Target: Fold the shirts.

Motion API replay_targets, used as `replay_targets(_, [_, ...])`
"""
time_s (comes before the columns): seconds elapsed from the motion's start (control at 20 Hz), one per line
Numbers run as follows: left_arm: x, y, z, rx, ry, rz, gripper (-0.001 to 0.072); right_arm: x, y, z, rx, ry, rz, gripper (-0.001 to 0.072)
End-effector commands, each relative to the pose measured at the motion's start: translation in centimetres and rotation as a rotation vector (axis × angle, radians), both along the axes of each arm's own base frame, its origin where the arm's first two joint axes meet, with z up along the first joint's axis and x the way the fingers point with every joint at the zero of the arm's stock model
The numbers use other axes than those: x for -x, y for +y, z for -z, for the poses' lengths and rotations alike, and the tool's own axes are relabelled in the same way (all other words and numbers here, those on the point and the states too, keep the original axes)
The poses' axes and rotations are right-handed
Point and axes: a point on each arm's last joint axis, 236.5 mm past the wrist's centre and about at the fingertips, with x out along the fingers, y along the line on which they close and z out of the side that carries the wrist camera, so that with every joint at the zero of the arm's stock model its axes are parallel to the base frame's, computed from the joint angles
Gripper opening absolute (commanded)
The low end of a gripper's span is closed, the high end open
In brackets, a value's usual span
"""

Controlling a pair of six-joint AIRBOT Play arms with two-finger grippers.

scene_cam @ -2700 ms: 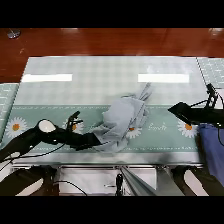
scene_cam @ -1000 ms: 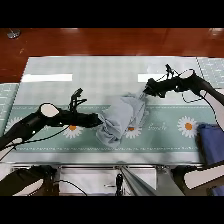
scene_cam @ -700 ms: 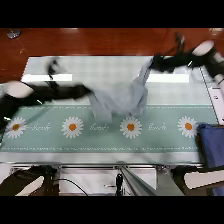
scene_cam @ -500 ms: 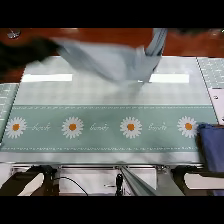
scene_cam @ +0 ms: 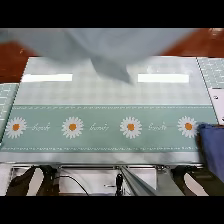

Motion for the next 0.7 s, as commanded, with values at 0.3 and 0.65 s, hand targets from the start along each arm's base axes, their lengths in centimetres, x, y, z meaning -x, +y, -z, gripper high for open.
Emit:
replay_targets(0.3, [5.2, -0.2, 6.1, -0.175, 0.187, -0.111, 0.0021, 10.0, -1.8, 11.0, 0.058, 0.363, 0.074, 0.0024])
replay_targets(0.65, [-2.3, -0.3, 30.8, 0.05, 0.841, 0.032, 0.0021, 2.6, 0.4, 35.6, -0.128, 0.864, 0.044, 0.0023])
